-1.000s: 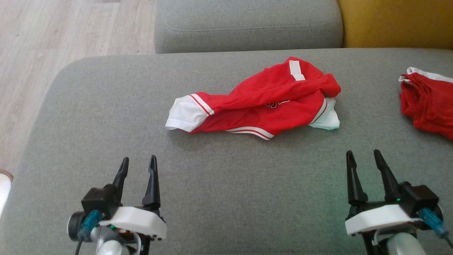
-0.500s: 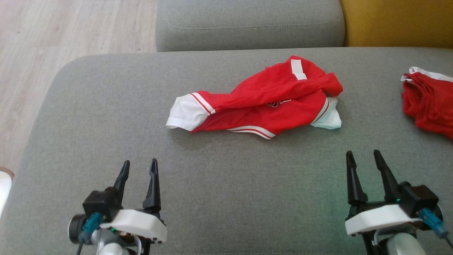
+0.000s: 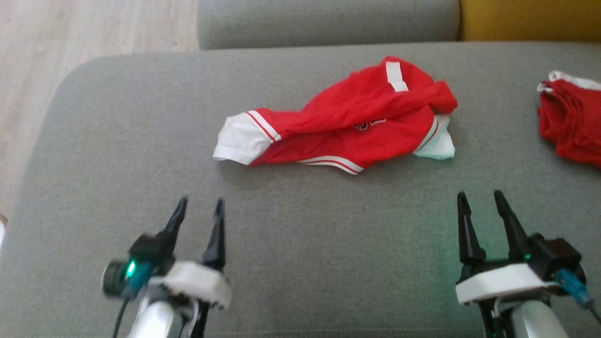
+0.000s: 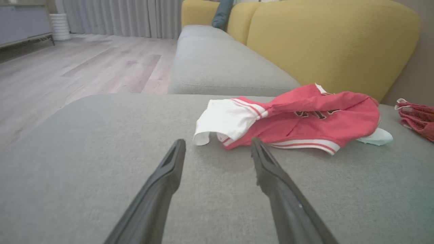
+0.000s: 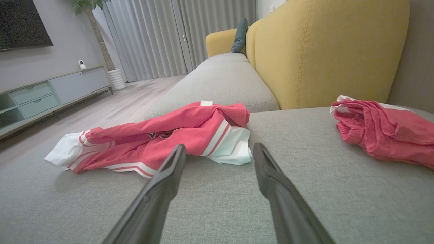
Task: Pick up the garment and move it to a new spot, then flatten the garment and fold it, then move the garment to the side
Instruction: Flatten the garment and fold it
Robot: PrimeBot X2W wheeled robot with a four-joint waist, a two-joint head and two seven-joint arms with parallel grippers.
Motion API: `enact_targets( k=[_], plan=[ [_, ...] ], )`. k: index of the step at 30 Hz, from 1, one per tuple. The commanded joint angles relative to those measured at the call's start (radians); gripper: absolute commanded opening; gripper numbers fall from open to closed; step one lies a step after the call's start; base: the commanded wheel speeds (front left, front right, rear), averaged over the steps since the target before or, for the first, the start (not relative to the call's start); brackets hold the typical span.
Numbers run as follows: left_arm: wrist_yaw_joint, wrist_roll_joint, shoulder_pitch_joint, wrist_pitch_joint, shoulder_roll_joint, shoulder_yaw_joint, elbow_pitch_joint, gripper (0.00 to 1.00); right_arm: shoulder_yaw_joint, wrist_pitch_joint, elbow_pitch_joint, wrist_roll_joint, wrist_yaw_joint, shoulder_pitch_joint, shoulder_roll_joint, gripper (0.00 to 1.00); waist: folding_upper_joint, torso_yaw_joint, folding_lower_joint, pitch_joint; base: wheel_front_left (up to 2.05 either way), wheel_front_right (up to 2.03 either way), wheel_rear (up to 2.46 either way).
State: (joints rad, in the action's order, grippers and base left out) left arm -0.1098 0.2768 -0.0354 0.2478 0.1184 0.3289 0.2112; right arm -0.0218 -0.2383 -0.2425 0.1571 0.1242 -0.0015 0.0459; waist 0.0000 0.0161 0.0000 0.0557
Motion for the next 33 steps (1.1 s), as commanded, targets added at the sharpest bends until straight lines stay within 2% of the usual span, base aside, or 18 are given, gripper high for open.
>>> enact_targets(
  k=[1,7,18,24,26,27,31,33],
  plan=[
    [0.01,-0.021,-0.1,0.001,0.0,-0.013,-0.014,1.0,-0.028,-0.013,0.037,-0.002,0.007,-0.06,0.004,1.0,0.0,-0.014,0.0,0.029,0.0,0.0,0.0],
    [0.044,-0.087,-0.293,-0.018,-0.011,0.059,0.098,1.0,-0.047,-0.013,0.046,-0.007,0.007,-0.104,0.004,1.0,0.0,-0.069,0.0,0.129,0.0,0.0,0.0],
    [0.021,-0.162,-0.515,-0.036,-0.015,0.095,0.323,1.0,-0.07,-0.018,0.048,-0.004,0.007,-0.152,0.004,1.0,0.0,-0.139,0.0,0.239,0.0,0.0,0.0],
    [-0.016,-0.202,-0.597,-0.034,-0.001,0.105,0.441,1.0,-0.073,-0.021,0.04,0.0,0.007,-0.168,0.004,1.0,0.0,-0.15,0.0,0.26,0.0,0.0,0.0],
    [-0.032,-0.201,-0.621,-0.017,-0.003,0.096,0.451,0.05,-0.075,-0.022,0.04,0.004,0.007,-0.17,0.004,1.0,0.0,-0.152,0.0,0.264,0.0,0.0,0.0],
    [-0.038,-0.198,-0.631,-0.008,-0.005,0.091,0.447,0.0,-0.075,-0.022,0.039,0.005,0.007,-0.172,0.004,1.0,0.0,-0.153,0.0,0.265,0.0,0.0,0.0],
    [-0.056,-0.193,-0.657,0.012,-0.011,0.076,0.38,0.0,-0.075,-0.023,0.035,0.009,0.007,-0.173,0.004,1.0,0.0,-0.149,0.0,0.267,0.0,0.0,0.0],
    [-0.063,-0.196,-0.663,0.013,-0.012,0.07,0.305,0.0,-0.077,-0.023,0.033,0.011,0.007,-0.174,0.004,1.0,0.0,-0.148,0.0,0.266,0.0,0.0,0.0]
  ],
)
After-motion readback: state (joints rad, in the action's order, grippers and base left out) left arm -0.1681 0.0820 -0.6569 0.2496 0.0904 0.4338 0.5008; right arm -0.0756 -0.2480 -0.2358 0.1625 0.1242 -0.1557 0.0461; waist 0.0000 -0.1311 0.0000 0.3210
